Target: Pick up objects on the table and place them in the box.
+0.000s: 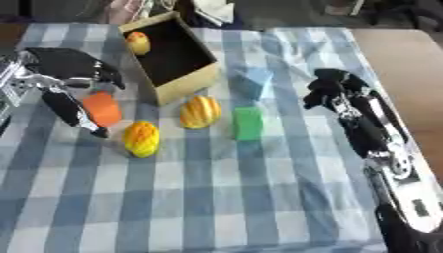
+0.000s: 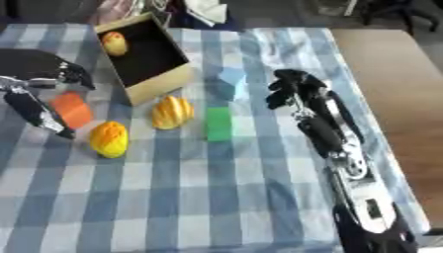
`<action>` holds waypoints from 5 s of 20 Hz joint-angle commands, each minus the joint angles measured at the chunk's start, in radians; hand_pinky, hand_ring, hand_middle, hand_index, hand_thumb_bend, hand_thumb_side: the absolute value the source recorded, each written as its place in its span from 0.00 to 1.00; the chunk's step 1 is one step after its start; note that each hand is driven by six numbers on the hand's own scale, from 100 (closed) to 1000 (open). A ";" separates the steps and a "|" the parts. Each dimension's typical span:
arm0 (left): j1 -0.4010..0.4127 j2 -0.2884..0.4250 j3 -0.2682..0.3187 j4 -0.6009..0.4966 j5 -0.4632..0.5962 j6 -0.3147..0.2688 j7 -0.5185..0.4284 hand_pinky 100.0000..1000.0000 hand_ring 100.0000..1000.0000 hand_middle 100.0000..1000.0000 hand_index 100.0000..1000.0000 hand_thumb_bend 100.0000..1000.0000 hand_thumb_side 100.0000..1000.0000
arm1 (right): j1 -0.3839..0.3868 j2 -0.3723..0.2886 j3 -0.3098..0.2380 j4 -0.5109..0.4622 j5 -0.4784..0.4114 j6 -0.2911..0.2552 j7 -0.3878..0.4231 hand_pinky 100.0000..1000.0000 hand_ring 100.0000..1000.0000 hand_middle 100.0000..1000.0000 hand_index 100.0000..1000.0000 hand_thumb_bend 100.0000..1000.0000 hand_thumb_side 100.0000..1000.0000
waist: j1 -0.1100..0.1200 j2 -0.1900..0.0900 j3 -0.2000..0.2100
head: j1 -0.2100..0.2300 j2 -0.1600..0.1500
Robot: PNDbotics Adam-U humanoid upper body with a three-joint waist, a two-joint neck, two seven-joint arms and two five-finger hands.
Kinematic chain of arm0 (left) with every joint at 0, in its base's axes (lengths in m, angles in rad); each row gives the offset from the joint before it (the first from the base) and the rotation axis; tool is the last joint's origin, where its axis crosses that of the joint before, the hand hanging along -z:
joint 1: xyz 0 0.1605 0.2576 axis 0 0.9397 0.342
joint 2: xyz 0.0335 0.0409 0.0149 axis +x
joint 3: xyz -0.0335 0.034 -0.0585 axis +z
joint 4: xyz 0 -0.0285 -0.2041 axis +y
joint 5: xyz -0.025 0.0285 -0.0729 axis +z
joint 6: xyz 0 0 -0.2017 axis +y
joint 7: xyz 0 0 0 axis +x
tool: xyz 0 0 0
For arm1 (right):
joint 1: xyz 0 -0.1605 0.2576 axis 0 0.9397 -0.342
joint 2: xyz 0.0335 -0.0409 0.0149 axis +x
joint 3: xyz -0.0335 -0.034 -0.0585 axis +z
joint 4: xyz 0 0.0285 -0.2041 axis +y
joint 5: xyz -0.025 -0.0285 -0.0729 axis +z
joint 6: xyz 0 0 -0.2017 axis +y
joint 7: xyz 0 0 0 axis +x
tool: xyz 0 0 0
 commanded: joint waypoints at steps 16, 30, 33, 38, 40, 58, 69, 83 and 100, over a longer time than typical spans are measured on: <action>-0.017 -0.015 0.083 0.124 -0.219 -0.221 0.065 0.65 0.59 0.64 0.77 0.48 0.41 | -0.011 -0.004 -0.002 -0.012 -0.006 -0.001 -0.001 0.54 0.55 0.56 0.75 0.00 0.50 | 0.007 -0.031 0.003 | -0.003 0.005; -0.032 0.027 0.077 0.082 0.032 -0.238 -0.153 0.74 0.69 0.74 0.83 0.47 0.69 | -0.008 -0.005 -0.003 -0.011 -0.004 0.000 -0.003 0.54 0.55 0.56 0.75 0.00 0.50 | 0.010 -0.033 0.006 | -0.004 0.005; -0.036 0.039 0.076 0.054 0.072 -0.238 -0.215 0.75 0.71 0.76 0.84 0.51 0.70 | -0.008 -0.005 -0.003 -0.011 -0.004 0.000 -0.002 0.54 0.55 0.56 0.75 0.00 0.50 | 0.010 -0.034 0.006 | -0.004 0.005; -0.039 0.048 0.087 0.039 0.088 -0.238 -0.245 0.76 0.71 0.76 0.84 0.55 0.65 | -0.008 -0.004 -0.003 -0.010 -0.004 0.000 -0.002 0.54 0.55 0.56 0.75 0.00 0.50 | 0.011 -0.035 0.007 | -0.006 0.005; -0.036 0.049 0.082 0.039 0.085 -0.238 -0.251 0.76 0.71 0.76 0.84 0.56 0.68 | -0.008 -0.004 -0.003 -0.010 -0.004 0.000 -0.002 0.54 0.55 0.56 0.75 0.00 0.50 | 0.011 -0.034 0.006 | -0.007 0.005; -0.013 0.044 0.093 0.060 0.020 -0.238 -0.135 0.72 0.65 0.70 0.79 0.47 0.41 | -0.009 -0.006 -0.005 -0.010 -0.003 -0.001 -0.005 0.54 0.55 0.56 0.75 0.00 0.51 | 0.008 -0.029 0.008 | -0.016 0.005; -0.005 0.027 0.077 0.087 -0.016 -0.238 -0.038 0.71 0.61 0.64 0.74 0.45 0.39 | -0.010 -0.005 -0.005 -0.010 -0.002 -0.001 -0.005 0.54 0.55 0.56 0.75 0.00 0.51 | 0.007 -0.027 0.007 | -0.017 0.005; -0.012 0.056 0.102 0.052 0.060 -0.238 0.039 0.66 0.52 0.50 0.63 0.34 0.32 | -0.009 -0.007 -0.006 -0.009 -0.001 0.000 -0.008 0.54 0.55 0.56 0.75 0.00 0.51 | 0.008 -0.028 0.012 | -0.021 0.005; -0.019 0.125 0.102 -0.001 0.118 -0.238 -0.116 0.77 0.73 0.79 0.86 0.66 0.48 | -0.008 -0.008 -0.005 -0.008 0.000 0.000 -0.006 0.54 0.55 0.56 0.74 0.00 0.51 | 0.011 -0.030 0.013 | -0.027 0.005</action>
